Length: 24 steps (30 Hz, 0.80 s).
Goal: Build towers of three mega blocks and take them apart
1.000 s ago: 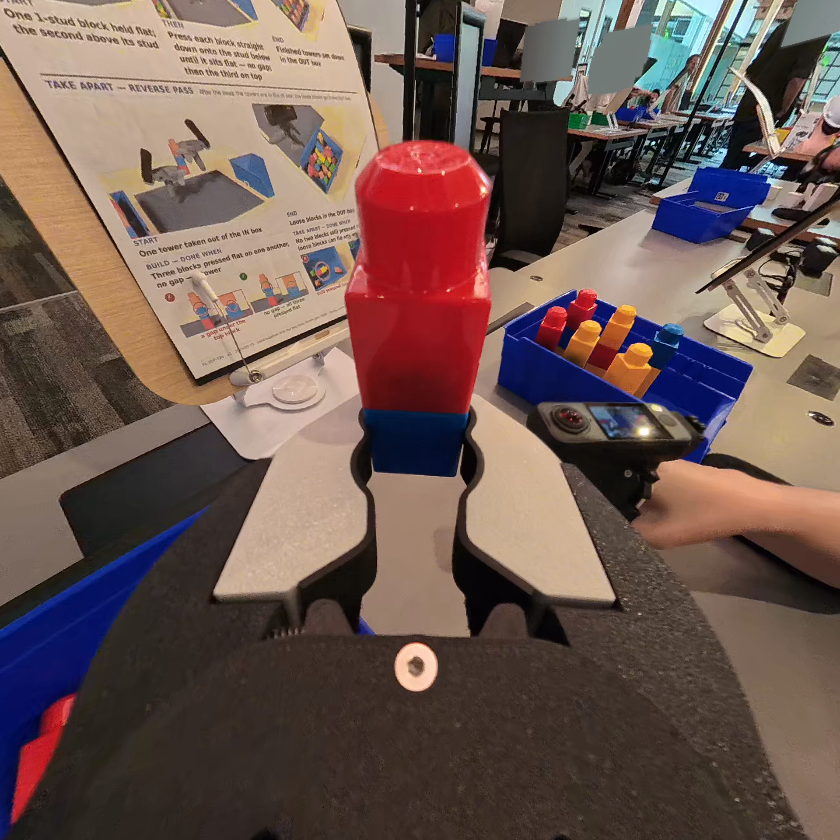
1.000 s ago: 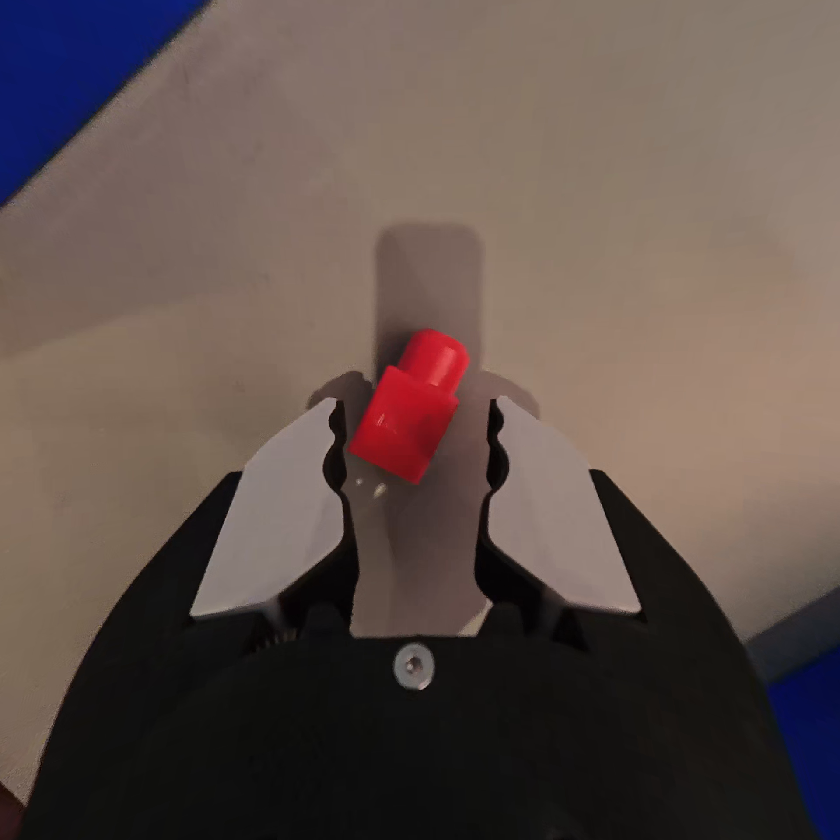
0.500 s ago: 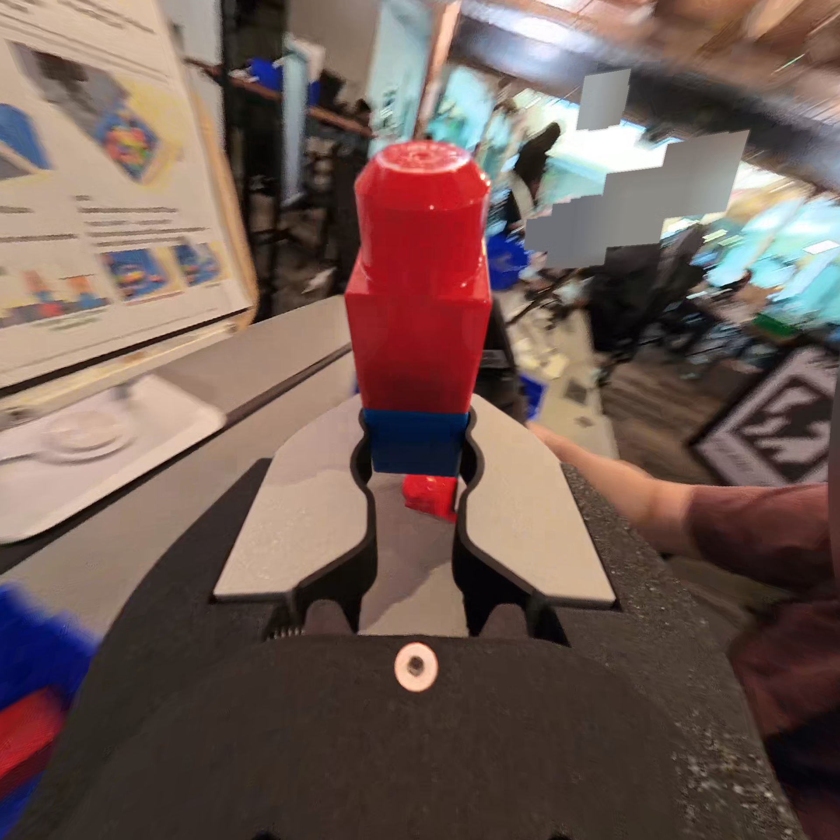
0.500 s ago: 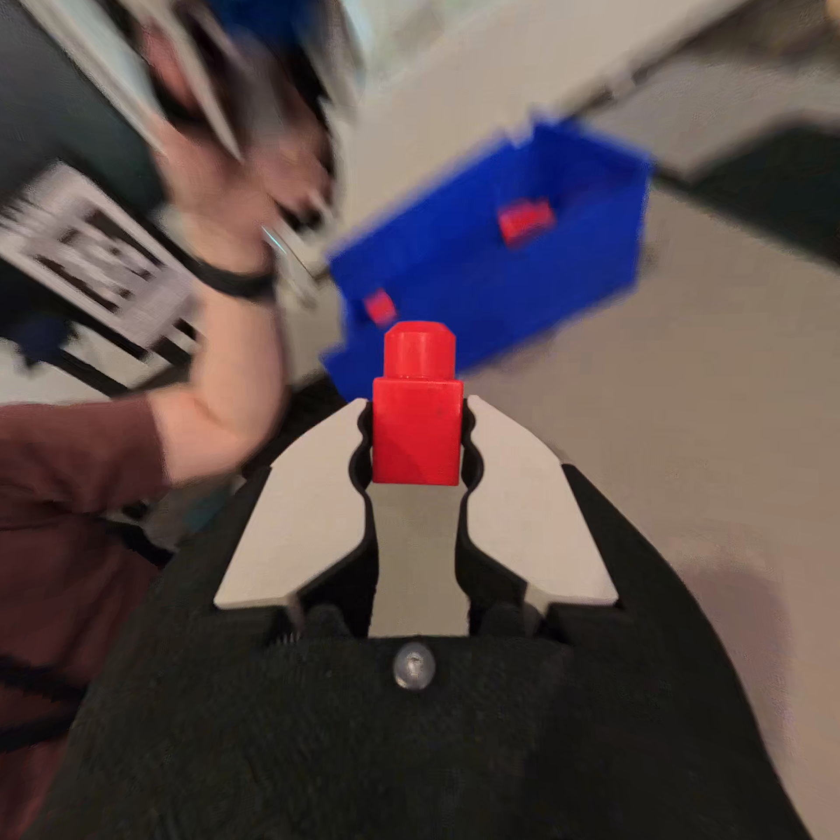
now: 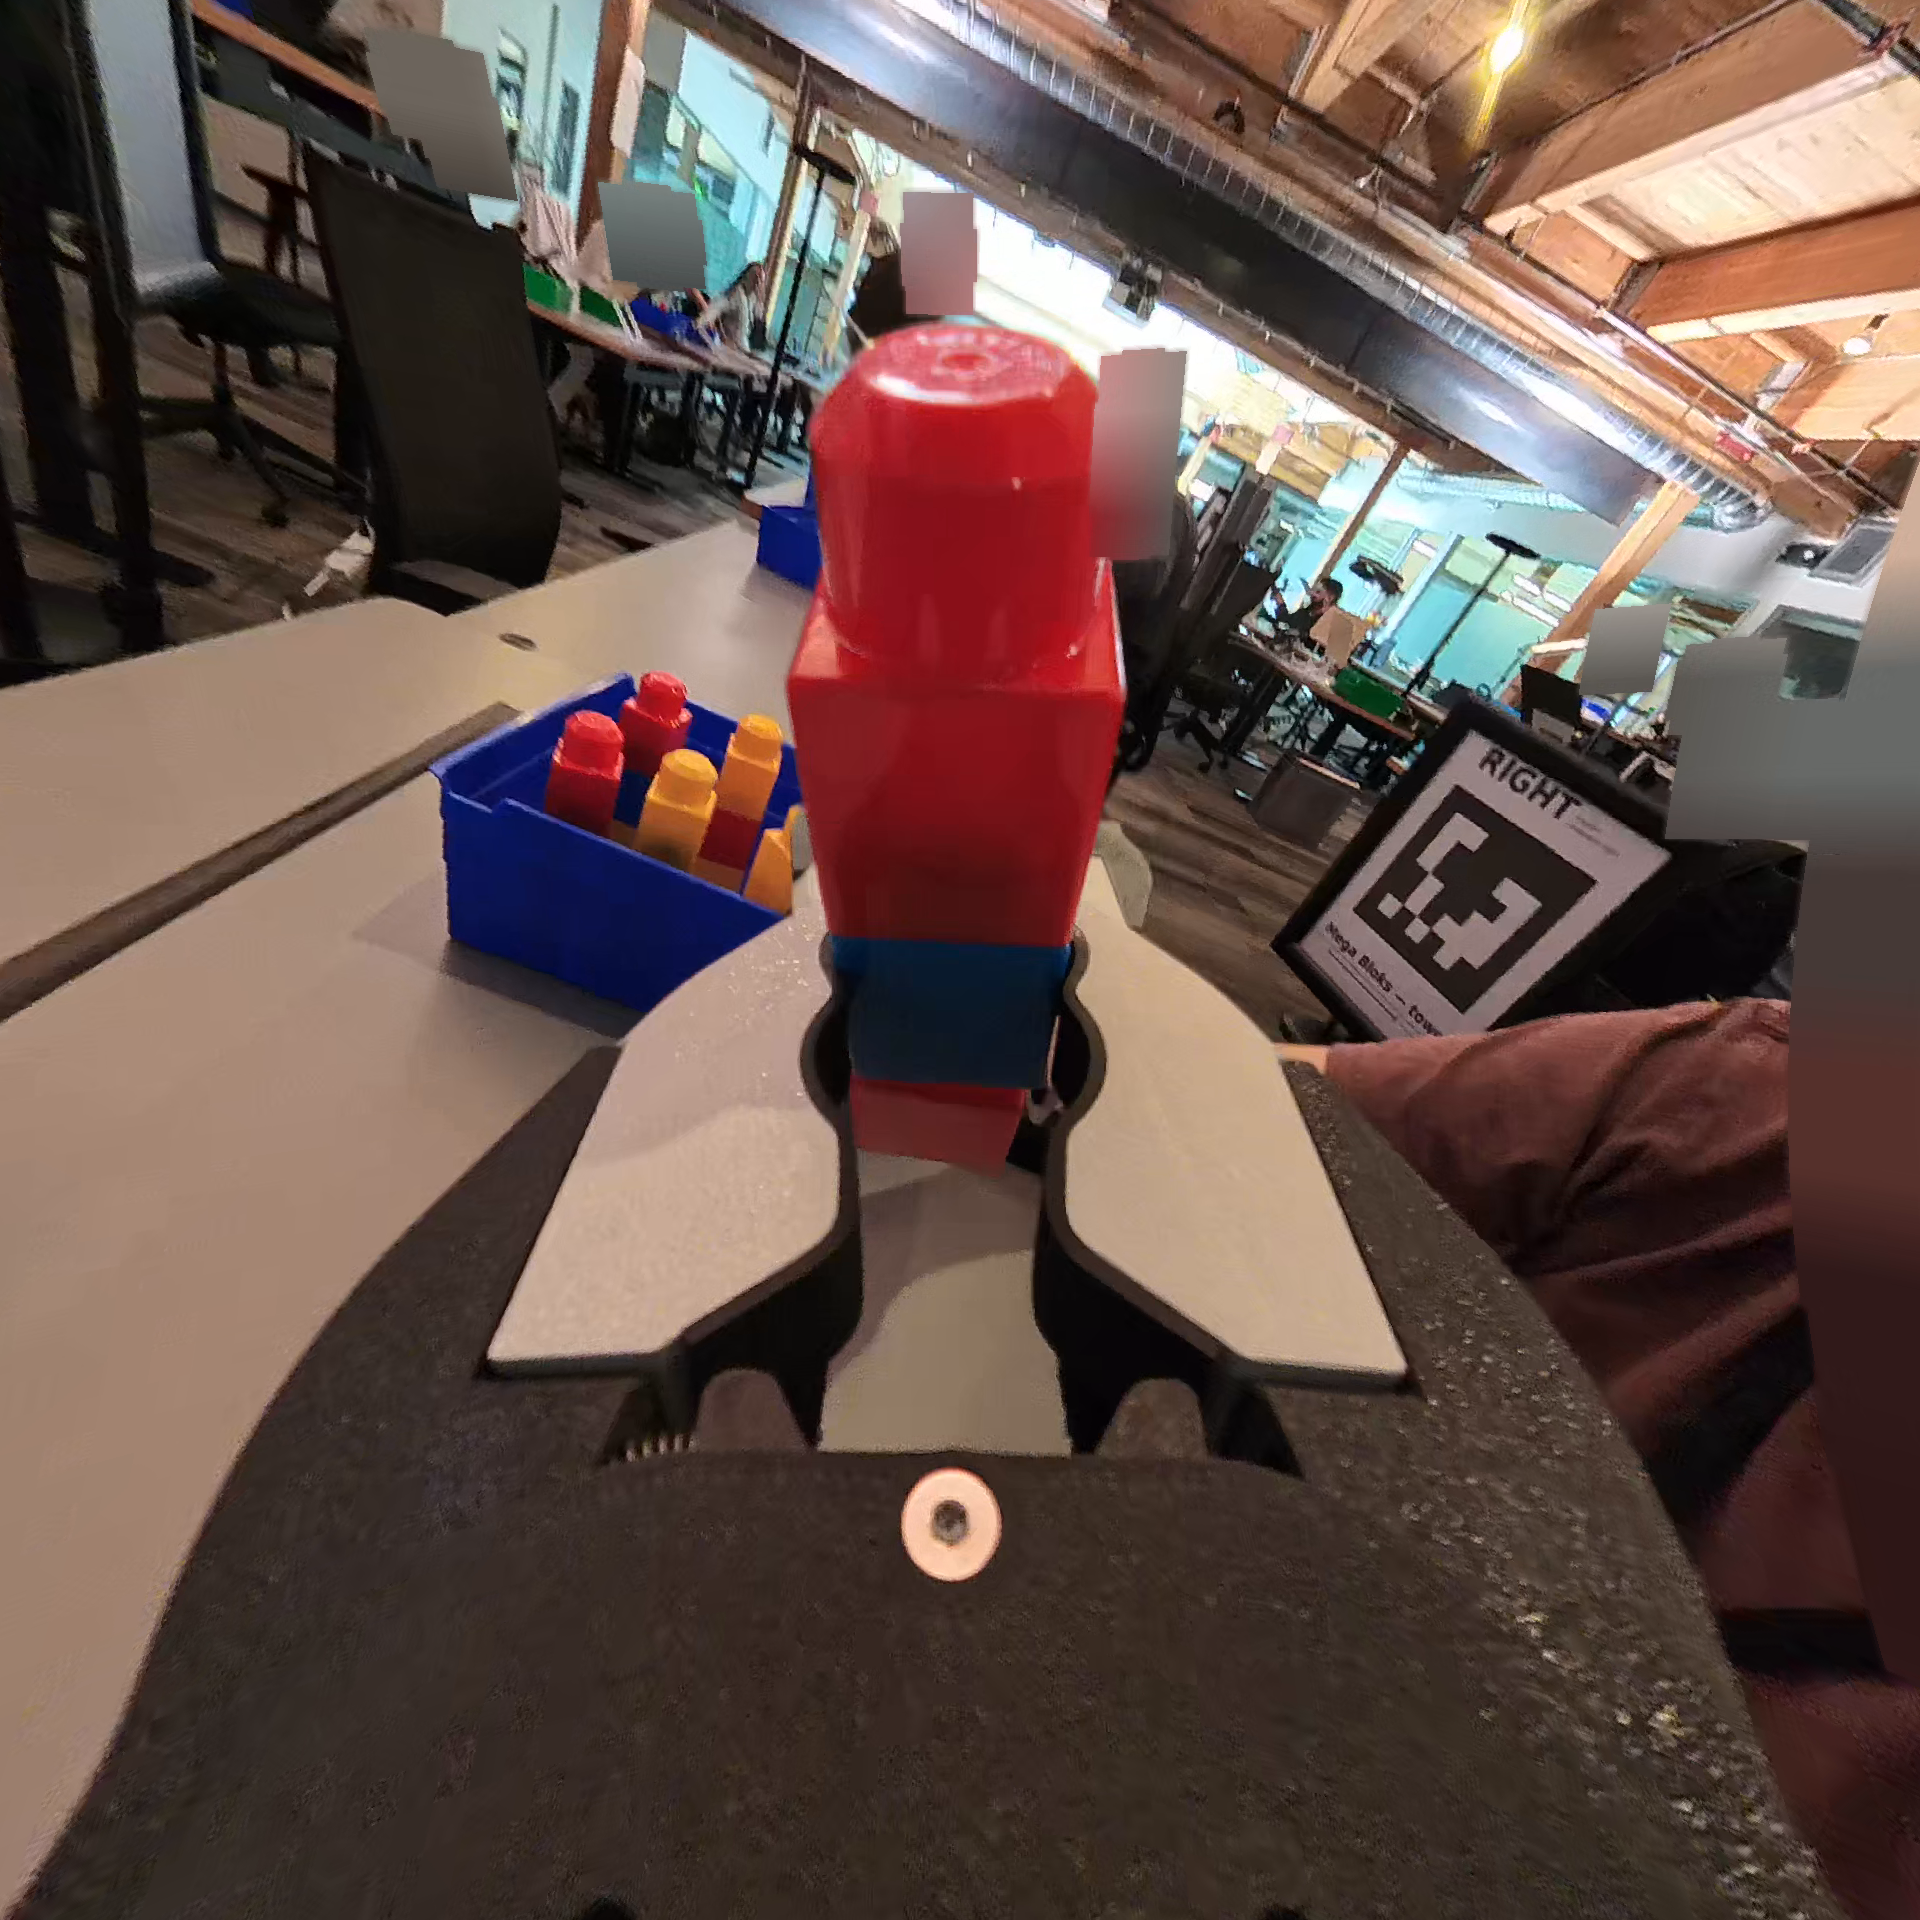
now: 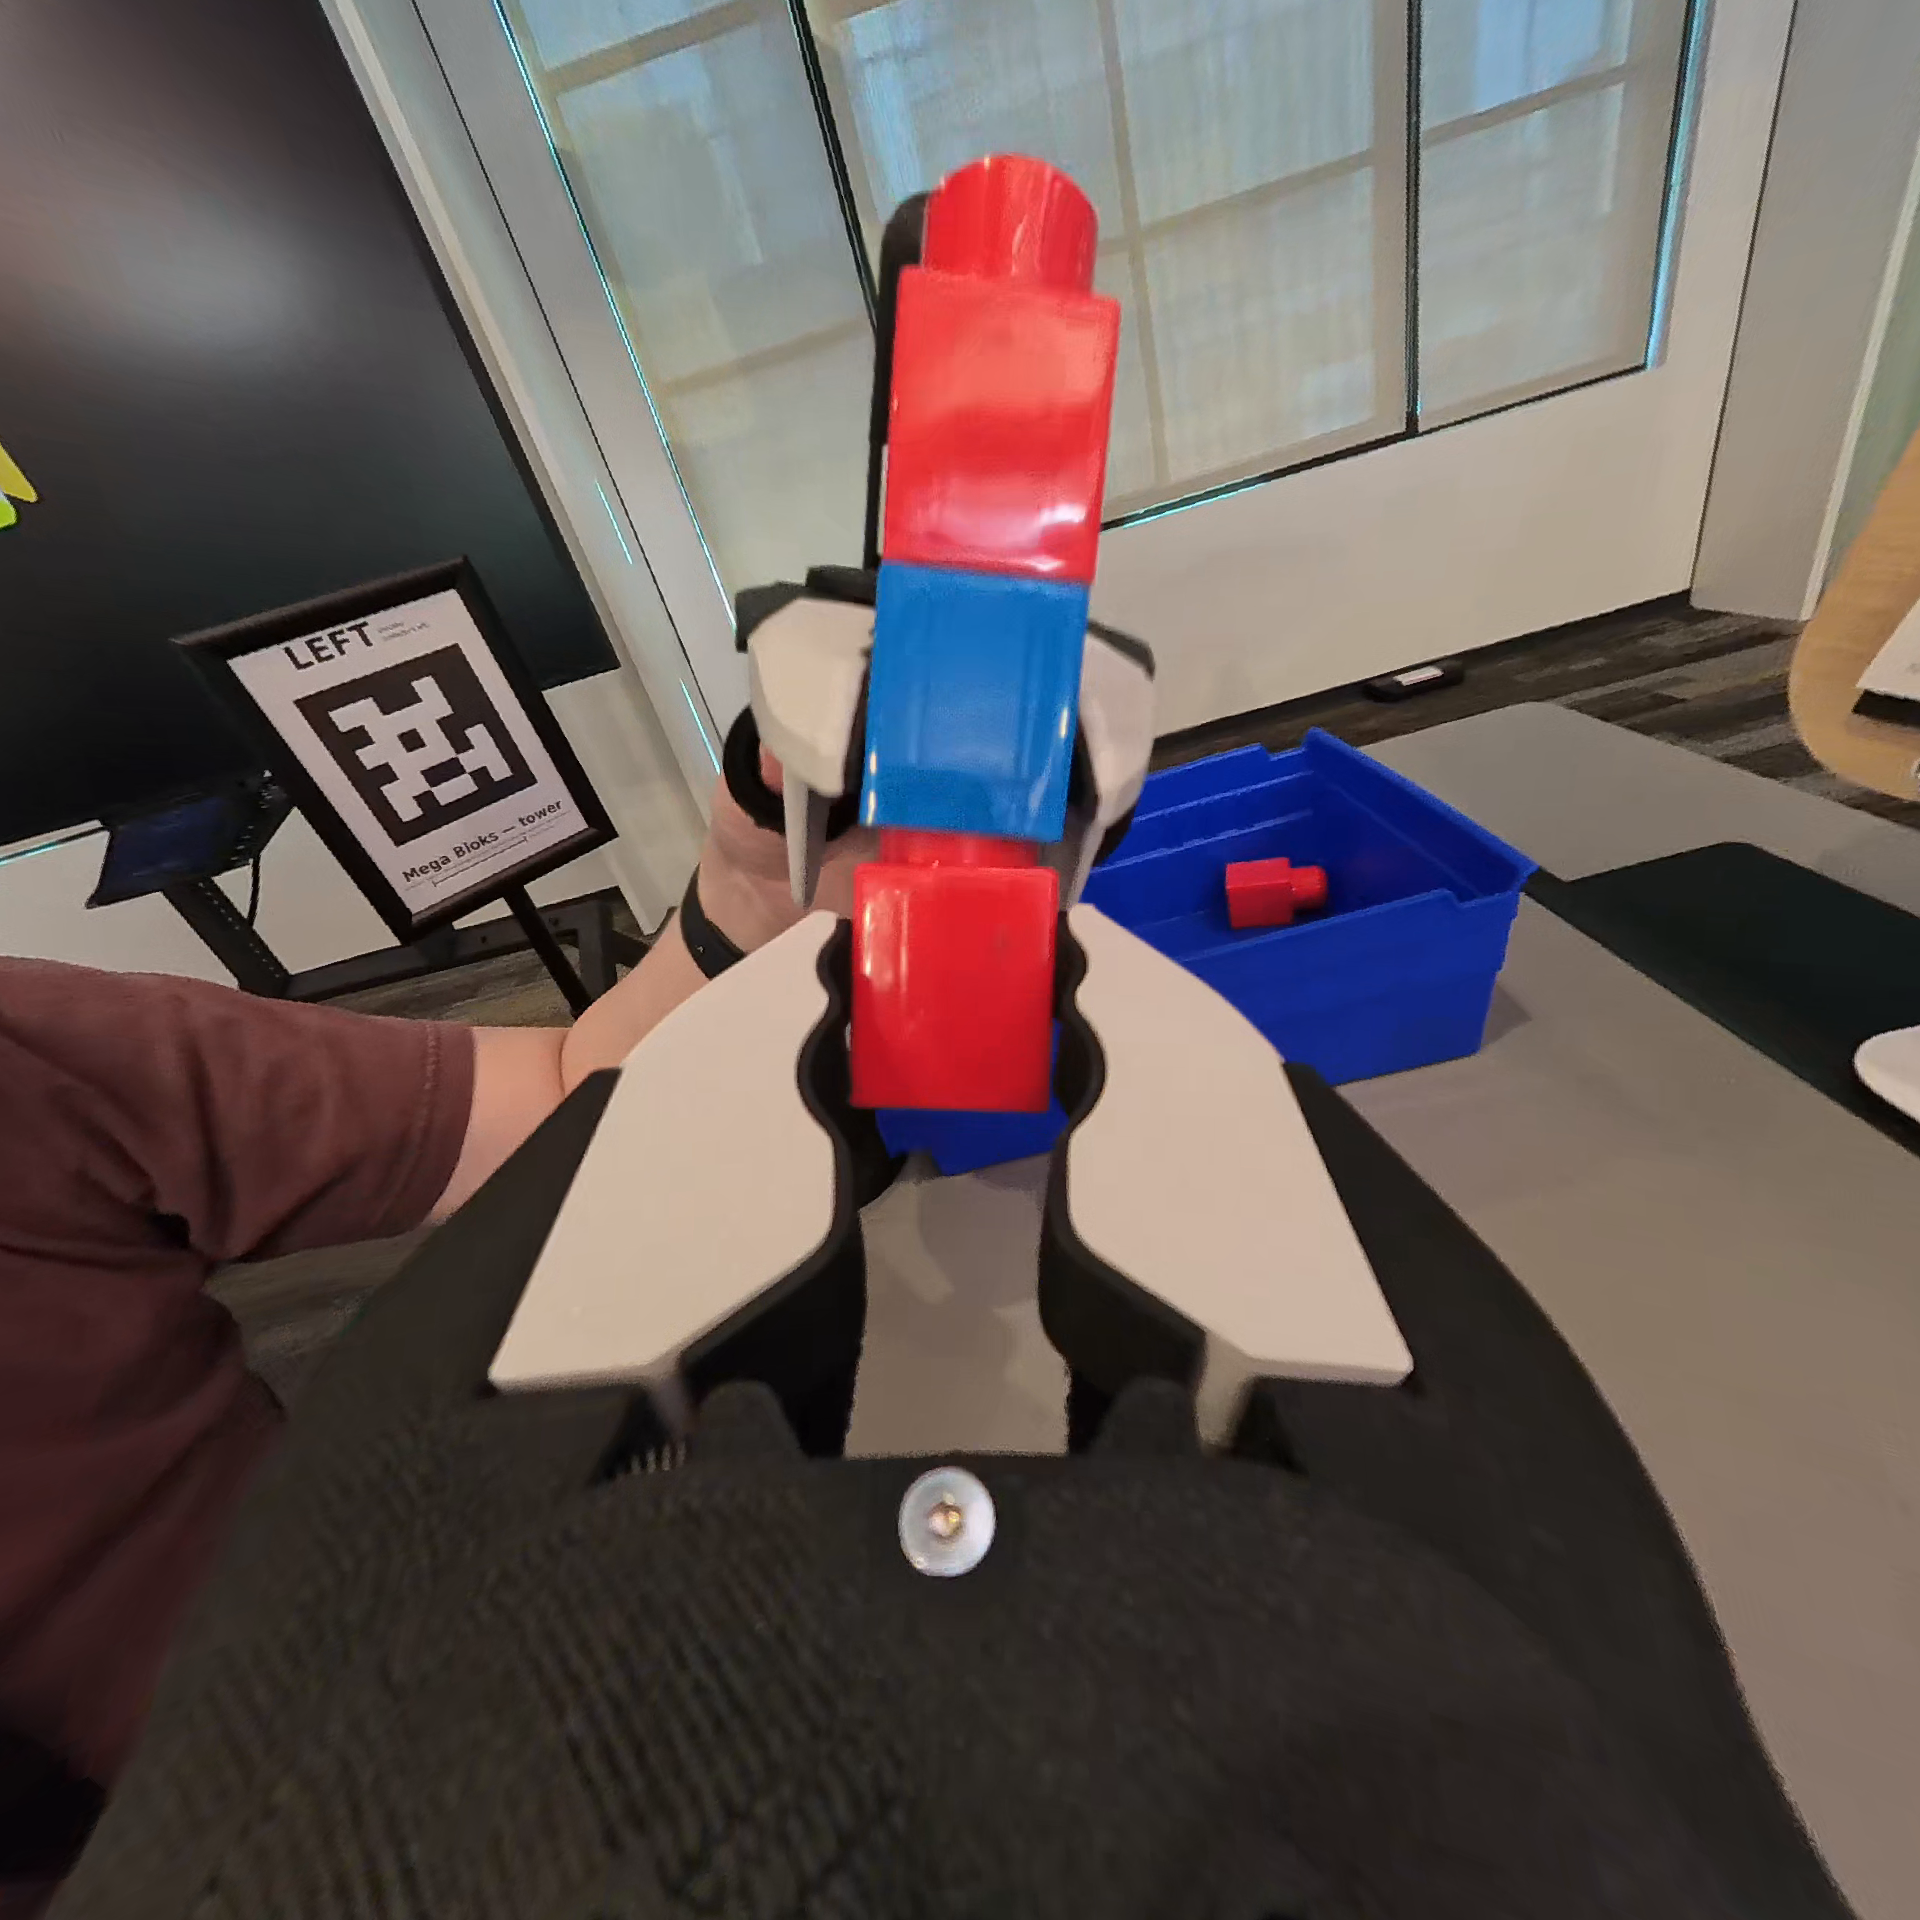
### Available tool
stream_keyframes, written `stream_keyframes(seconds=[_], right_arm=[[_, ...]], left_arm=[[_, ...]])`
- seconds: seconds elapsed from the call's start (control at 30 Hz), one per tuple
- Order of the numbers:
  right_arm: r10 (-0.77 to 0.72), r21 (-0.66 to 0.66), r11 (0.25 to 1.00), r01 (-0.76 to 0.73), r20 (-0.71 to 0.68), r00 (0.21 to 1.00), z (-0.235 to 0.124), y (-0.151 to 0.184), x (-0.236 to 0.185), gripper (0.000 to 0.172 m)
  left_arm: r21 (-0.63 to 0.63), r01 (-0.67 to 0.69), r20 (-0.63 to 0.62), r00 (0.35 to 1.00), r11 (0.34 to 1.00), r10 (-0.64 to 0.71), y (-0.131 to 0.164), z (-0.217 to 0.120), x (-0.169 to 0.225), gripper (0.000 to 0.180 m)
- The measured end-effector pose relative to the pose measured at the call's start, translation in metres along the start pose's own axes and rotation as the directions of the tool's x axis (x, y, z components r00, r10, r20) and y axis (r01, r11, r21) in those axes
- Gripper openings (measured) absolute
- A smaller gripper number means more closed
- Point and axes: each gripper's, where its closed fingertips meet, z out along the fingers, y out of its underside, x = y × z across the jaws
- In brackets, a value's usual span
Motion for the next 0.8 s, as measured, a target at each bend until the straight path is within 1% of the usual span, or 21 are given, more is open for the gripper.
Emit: stream_keyframes(seconds=[0.13, 0.2, 0.33, 0.4, 0.5, 0.8], right_arm=[[-0.032, 0.025, 0.999, 0.033, -0.010, 0.999, -0.004, -0.001, 0.004, 0.036], [-0.006, 0.057, 0.998, 0.006, -0.012, 1.000, -0.005, -0.002, 0.007, 0.036], [0.095, 0.119, 0.988, -0.102, 0.062, 0.994, -0.006, -0.003, 0.008, 0.036], [0.117, 0.138, 0.982, -0.127, 0.079, 0.990, -0.007, -0.002, 0.011, 0.036], [0.104, 0.135, 0.984, -0.114, 0.078, 0.992, -0.006, -0.001, 0.011, 0.036], [0.083, 0.094, 0.992, -0.090, 0.072, 0.994, -0.006, 0.003, 0.011, 0.036]], left_arm=[[0.022, 0.048, -0.016, 0.999, 0.999, -0.048, 0.002, 0.003, -0.004, 0.036], [0.036, 0.043, -0.008, 0.999, 0.998, -0.042, 0.002, 0.004, -0.007, 0.036], [0.052, 0.028, -0.002, 1.000, 0.998, -0.028, 0.004, 0.009, -0.010, 0.036], [0.055, 0.022, 0.013, 1.000, 0.998, -0.022, 0.005, 0.010, -0.012, 0.036], [0.046, 0.027, 0.001, 1.000, 0.999, -0.027, 0.006, 0.010, -0.012, 0.036], [0.017, 0.001, 0.020, 1.000, 1.000, -0.001, 0.009, 0.010, -0.012, 0.035]])
